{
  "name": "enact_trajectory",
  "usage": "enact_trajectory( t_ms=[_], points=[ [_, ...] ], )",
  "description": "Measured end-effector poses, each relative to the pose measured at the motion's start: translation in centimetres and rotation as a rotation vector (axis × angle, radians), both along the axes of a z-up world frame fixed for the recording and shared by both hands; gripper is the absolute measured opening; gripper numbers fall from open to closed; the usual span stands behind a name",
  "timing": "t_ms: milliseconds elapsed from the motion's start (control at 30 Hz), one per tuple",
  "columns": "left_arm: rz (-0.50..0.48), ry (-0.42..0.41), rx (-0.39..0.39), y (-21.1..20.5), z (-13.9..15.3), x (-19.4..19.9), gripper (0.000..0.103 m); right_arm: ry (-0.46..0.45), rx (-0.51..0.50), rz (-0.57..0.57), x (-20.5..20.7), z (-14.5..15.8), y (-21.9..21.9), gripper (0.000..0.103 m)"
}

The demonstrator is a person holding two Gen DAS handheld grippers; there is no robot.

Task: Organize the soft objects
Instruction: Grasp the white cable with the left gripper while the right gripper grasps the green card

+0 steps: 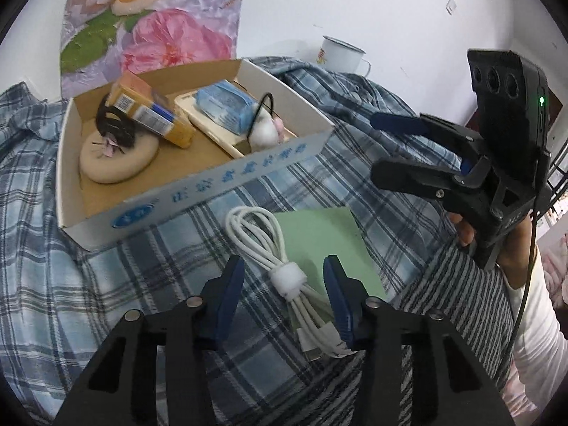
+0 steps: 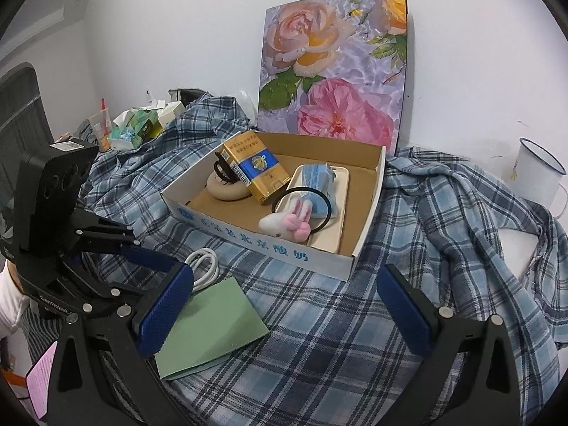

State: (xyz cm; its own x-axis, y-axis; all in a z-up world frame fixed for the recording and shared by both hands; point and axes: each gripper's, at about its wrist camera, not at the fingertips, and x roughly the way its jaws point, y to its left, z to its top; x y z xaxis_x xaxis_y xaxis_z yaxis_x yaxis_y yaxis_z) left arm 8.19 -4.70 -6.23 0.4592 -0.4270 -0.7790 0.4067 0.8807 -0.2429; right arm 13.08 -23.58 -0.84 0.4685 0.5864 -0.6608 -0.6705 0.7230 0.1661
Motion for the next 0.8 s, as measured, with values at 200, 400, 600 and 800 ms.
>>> enact_trajectory(
  t_ms=[200, 400, 600, 800],
  points=[
    [0.023, 0.005, 0.006, 0.1, -0.5, 0.4, 0.031, 0.005, -0.017, 0.014, -0.1, -0.2, 0.2, 0.103],
    [0.04, -0.014, -0.044, 1.1, 0.0, 0.4, 0.019, 0.03, -0.045, 0.088, -0.4, -0.6, 1.0, 0.103],
    [0.059, -0.043, -0.047, 1.7, 0.6, 0.2, 0.019, 0.078, -0.106, 0.299, -2.2, -1.7, 3.7, 0.103],
    [0.086, -0.053, -0.067, 2.6, 1.1, 0.1, 0.019, 0.106, -0.199, 0.42, -3.4, -3.1, 6.0, 0.103]
  ],
)
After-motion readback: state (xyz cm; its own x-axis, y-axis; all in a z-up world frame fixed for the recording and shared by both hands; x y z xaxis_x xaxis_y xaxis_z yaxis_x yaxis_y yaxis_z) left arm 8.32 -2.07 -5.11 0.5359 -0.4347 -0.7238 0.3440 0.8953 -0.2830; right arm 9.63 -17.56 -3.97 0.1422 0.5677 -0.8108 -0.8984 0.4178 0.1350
